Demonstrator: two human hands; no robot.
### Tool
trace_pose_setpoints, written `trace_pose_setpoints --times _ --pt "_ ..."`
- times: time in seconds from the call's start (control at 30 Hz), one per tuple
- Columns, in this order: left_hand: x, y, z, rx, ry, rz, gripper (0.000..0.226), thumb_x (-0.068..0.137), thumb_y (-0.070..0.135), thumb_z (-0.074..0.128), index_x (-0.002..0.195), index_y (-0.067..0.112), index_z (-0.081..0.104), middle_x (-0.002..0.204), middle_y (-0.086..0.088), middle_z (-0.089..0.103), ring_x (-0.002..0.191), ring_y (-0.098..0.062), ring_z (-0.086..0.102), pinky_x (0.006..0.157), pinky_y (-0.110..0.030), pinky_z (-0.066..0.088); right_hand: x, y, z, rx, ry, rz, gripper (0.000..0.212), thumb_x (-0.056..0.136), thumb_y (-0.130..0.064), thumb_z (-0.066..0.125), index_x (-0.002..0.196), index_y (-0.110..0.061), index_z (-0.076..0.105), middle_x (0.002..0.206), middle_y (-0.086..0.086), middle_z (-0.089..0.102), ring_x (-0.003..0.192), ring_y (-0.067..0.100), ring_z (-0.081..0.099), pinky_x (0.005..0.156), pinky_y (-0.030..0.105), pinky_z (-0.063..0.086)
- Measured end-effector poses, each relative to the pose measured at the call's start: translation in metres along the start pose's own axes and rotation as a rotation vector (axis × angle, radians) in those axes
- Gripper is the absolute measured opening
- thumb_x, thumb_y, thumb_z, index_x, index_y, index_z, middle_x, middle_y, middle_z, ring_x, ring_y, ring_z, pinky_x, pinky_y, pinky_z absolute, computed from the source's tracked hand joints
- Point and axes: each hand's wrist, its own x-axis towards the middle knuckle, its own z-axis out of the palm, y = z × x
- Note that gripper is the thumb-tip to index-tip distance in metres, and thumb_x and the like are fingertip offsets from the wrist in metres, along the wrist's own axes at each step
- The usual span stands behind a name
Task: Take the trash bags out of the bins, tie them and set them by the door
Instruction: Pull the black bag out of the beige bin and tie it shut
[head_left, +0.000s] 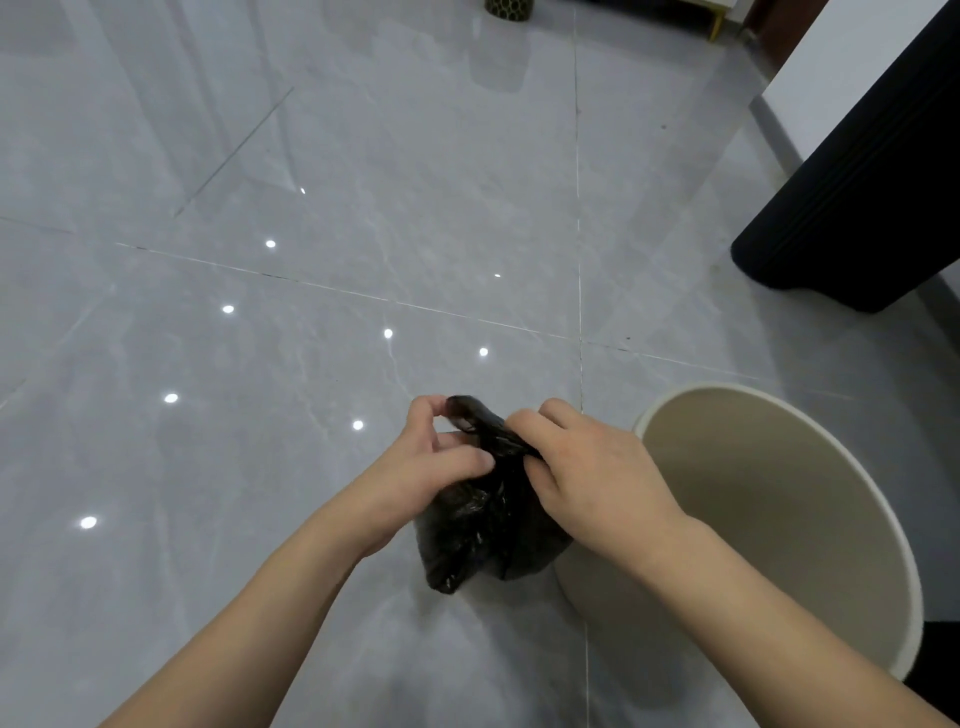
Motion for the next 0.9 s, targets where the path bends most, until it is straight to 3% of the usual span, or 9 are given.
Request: trace_pose_setpoints --times 0.1,0.2,0.3,0.37,0.5,0.6,0.73,0.8,0.9 --pt "-0.004 -0.006 0.013 0.139 0.016 0.053 0.067 0.075 0.019 0.076 0.122 0.035 0.030 0.097 0.000 0.073 0.092 -0.022 0.070 0.087 -0.039 0.056 0.002 0.003 0.001 0.189 -0.039 0.114 0.016 0.089 -0.027 0.049 0.102 -0.023 0.058 0.095 -0.005 0.049 0.087 0.019 0.056 0.073 0.037 0.047" --pt "0.000 -0.020 0.020 0.458 0.248 0.286 0.054 0.079 0.024 0.065 0.111 0.051 0.030 0.080 0.008 0.065 0.091 -0.014 0.058 0.096 -0.038 0.043 0.007 0.005 0.000 0.370 -0.124 0.270 0.012 0.086 -0.026 0.054 0.086 -0.017 0.062 0.088 -0.005 0.053 0.086 0.016 0.055 0.077 0.036 0.047" --pt "0.001 -0.024 0.022 0.803 0.428 0.516 0.036 0.083 0.023 0.052 0.110 0.047 0.048 0.079 0.017 0.057 0.092 -0.003 0.044 0.095 -0.023 0.020 0.014 0.006 -0.004 0.532 -0.238 0.366 0.020 0.083 -0.026 0.057 0.072 -0.009 0.057 0.070 -0.001 0.057 0.067 0.016 0.055 0.064 0.033 0.044" --pt "0.003 -0.027 0.021 0.920 0.462 0.518 0.028 0.082 0.027 0.045 0.101 0.040 0.062 0.080 0.020 0.055 0.089 -0.004 0.041 0.089 -0.024 0.017 0.017 0.005 -0.006 0.563 -0.297 0.377 0.022 0.082 -0.026 0.058 0.069 -0.009 0.055 0.064 0.000 0.054 0.063 0.016 0.051 0.059 0.031 0.040" --pt "0.005 -0.029 0.018 0.912 0.487 0.417 0.028 0.080 0.034 0.036 0.082 0.034 0.064 0.085 0.019 0.046 0.095 -0.008 0.036 0.091 -0.026 0.017 0.017 -0.002 -0.006 0.169 -0.225 0.203 0.011 0.083 -0.032 0.052 0.089 -0.023 0.054 0.091 -0.005 0.052 0.084 0.018 0.056 0.071 0.034 0.046" --pt "0.006 -0.029 0.014 0.944 0.467 0.338 0.024 0.080 0.033 0.035 0.077 0.035 0.059 0.104 0.021 0.044 0.107 -0.008 0.031 0.094 -0.025 0.012 0.014 -0.007 -0.002 0.115 -0.187 0.150 0.023 0.086 -0.030 0.049 0.108 -0.035 0.052 0.100 -0.006 0.048 0.088 0.019 0.057 0.073 0.033 0.047" --pt "0.007 -0.031 0.005 0.967 0.472 0.319 0.026 0.078 0.033 0.036 0.082 0.035 0.061 0.120 0.022 0.039 0.117 -0.008 0.027 0.099 -0.027 0.009 0.022 -0.004 0.006 0.646 -0.310 0.356 0.018 0.084 -0.013 0.052 0.088 -0.017 0.069 0.081 0.004 0.059 0.072 0.022 0.058 0.065 0.032 0.047" --pt "0.005 -0.034 0.001 1.010 0.488 0.358 0.024 0.078 0.030 0.039 0.088 0.036 0.060 0.123 0.019 0.038 0.118 -0.009 0.027 0.100 -0.028 0.009 0.024 0.000 0.007 0.921 -0.420 0.517 0.012 0.079 -0.007 0.052 0.076 -0.006 0.064 0.066 0.006 0.049 0.060 0.019 0.046 0.051 0.028 0.035" --pt "0.002 -0.037 -0.003 1.103 0.542 0.409 0.031 0.072 0.021 0.046 0.095 0.036 0.060 0.127 0.011 0.044 0.118 -0.016 0.031 0.101 -0.034 0.011 0.025 0.006 0.003 1.101 -0.532 0.605 0.009 0.069 -0.006 0.051 0.065 -0.014 0.050 0.058 -0.001 0.039 0.050 0.013 0.034 0.043 0.024 0.020"
